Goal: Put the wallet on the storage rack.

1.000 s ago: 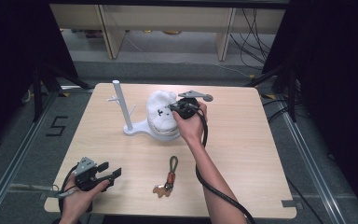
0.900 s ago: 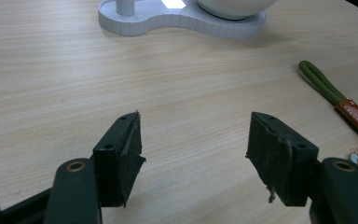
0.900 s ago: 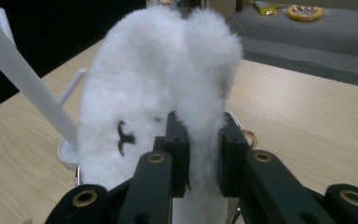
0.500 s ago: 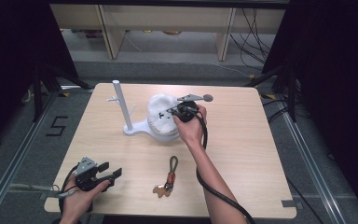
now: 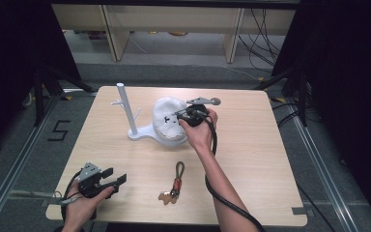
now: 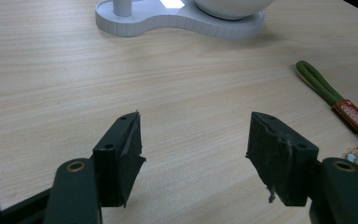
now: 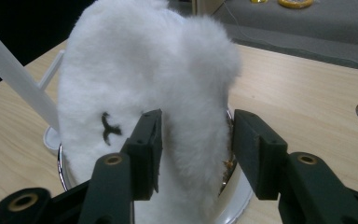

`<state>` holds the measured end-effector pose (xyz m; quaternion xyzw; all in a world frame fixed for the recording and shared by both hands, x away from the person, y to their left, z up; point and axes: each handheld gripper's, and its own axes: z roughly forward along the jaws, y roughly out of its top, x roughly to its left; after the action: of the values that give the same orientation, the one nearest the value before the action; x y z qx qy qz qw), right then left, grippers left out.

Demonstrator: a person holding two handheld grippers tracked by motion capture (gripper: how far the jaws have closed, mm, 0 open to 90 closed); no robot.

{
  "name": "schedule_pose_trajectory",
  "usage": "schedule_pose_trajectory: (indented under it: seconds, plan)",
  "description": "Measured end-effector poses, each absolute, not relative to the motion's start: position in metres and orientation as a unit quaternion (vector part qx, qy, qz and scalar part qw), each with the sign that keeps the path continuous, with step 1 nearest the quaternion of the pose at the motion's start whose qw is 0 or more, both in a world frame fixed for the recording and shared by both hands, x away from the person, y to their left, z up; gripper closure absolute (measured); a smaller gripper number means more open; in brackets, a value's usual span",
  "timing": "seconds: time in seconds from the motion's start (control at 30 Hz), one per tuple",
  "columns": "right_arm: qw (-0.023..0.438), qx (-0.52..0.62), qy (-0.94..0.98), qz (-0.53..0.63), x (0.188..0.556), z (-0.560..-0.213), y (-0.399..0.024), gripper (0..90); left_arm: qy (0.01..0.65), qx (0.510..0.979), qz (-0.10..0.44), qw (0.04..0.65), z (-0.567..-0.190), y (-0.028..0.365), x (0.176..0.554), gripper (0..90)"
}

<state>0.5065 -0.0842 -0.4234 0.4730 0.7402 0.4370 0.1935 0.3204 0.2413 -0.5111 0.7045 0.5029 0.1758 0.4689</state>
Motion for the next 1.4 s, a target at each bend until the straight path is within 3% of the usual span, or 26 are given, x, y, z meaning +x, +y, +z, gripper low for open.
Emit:
schedule_pose_trajectory:
  seconds: [0.4, 1.0, 1.4]
  plan:
    - [0.187, 0.472, 0.735, 0.449, 0.501, -0.416, -0.092, 47.3, 0.504, 0.704, 0.175, 0.469, -0.511, 0.241, 0.320, 34.8]
    - [0.167, 0.473, 0.752, 0.427, 0.482, -0.411, -0.120, 47.8, 0.496, 0.709, 0.173, 0.471, -0.506, 0.236, 0.323, 33.8]
    - [0.163, 0.485, 0.759, 0.403, 0.452, -0.428, -0.157, 51.5, 0.484, 0.721, 0.163, 0.468, -0.499, 0.221, 0.327, 34.6]
